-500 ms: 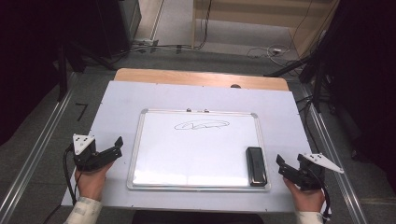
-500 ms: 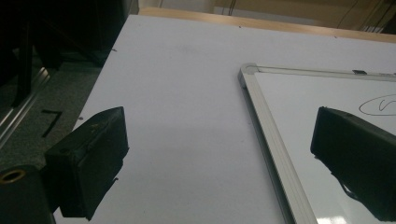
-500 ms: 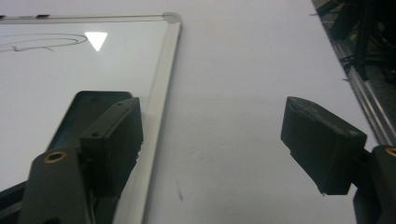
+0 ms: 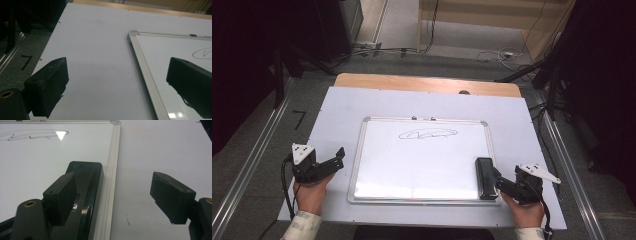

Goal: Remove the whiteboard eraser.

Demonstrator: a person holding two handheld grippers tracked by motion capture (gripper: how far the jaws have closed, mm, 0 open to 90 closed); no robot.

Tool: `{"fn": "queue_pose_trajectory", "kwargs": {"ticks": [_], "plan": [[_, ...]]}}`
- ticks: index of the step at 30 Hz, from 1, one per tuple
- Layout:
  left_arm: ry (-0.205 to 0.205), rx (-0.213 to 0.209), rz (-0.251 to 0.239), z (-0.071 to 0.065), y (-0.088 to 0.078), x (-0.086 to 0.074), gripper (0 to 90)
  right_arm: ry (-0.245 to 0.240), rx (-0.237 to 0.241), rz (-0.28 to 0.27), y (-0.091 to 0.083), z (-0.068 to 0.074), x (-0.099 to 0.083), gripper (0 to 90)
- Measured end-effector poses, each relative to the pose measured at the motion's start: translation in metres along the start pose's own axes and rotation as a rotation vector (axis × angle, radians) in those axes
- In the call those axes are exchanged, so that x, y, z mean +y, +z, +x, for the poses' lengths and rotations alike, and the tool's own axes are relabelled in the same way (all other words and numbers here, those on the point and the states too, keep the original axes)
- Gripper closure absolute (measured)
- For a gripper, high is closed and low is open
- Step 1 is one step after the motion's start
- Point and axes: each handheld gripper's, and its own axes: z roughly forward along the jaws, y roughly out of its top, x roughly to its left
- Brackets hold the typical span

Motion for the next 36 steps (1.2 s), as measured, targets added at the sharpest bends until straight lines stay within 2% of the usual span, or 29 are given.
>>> {"fn": "queue_pose_trajectory", "kwargs": {"ticks": [5,23,29,36], "plan": [[-0.022,0.009,-0.002,0.002,-0.001,0.0,5.2,-0.007,0.01,0.02,0.007,0.004,0.001,20.0],[-0.023,0.012,0.008,0.002,0.0,0.0,5.2,-0.059,0.015,0.039,0.021,0.027,0.001,20.1],[-0.031,0.014,0.011,0.003,0.001,-0.001,5.2,-0.074,-0.008,0.04,0.027,0.036,0.0,21.2],[-0.031,0.018,0.02,0.004,0.001,-0.001,5.2,-0.09,-0.051,0.092,0.037,0.042,0.0,21.7]]}}
